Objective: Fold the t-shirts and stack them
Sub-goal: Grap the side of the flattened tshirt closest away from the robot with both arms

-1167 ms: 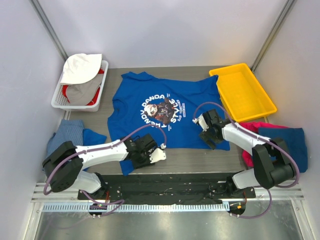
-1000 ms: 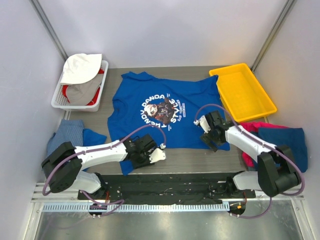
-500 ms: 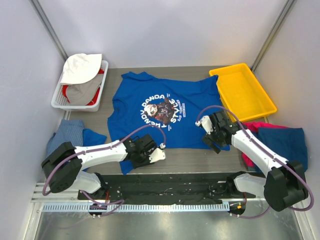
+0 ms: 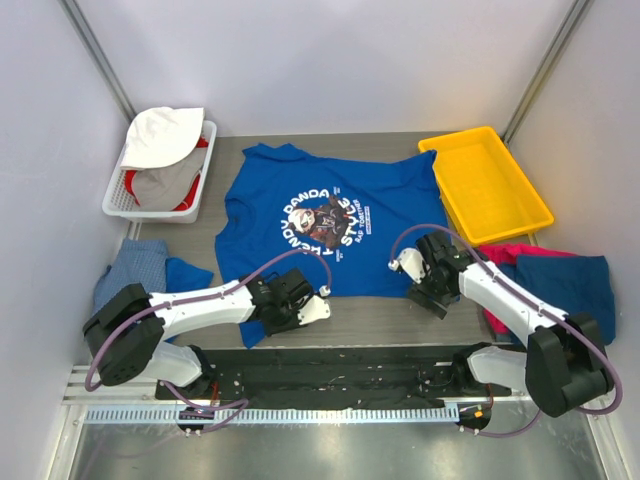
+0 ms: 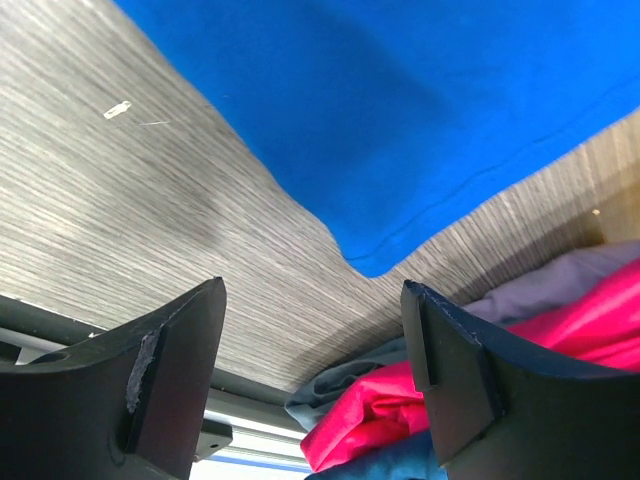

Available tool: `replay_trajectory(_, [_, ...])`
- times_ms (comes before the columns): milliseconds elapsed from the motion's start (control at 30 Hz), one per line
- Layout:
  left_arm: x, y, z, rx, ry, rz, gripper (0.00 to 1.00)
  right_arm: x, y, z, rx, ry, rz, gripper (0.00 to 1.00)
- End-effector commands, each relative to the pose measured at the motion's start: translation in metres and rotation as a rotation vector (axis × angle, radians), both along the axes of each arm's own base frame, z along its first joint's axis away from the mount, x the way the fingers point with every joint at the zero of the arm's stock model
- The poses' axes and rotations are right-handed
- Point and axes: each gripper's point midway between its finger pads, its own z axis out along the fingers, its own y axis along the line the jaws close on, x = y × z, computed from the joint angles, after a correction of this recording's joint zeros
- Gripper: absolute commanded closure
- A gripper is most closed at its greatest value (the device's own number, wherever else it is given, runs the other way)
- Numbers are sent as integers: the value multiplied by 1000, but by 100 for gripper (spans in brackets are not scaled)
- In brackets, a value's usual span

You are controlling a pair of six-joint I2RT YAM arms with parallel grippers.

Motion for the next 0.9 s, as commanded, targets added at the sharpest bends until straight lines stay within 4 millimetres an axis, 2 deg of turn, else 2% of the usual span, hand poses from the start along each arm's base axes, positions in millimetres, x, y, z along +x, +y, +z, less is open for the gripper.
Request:
replay_trajectory(0, [12, 8, -2, 33, -64, 12, 69, 4, 5, -6, 16, 14, 55, 22])
replay_trajectory(233, [13, 9, -2, 39, -67, 7, 71, 12, 7, -11, 40, 42, 79, 24])
replay_trajectory(633, [14, 6, -3, 45, -59, 0, 73, 28, -5, -18, 61, 94, 64, 36])
replay_trajectory(733, [14, 6, -5, 46, -55, -1, 74, 29, -7, -22, 66, 103, 52, 42])
replay_trajectory(833, [13, 6, -5, 47, -52, 1, 75, 27, -9, -26, 63, 119, 46, 53])
replay_trajectory(867, [13, 6, -5, 45, -54, 0, 76, 27, -9, -27, 64, 126, 46, 61])
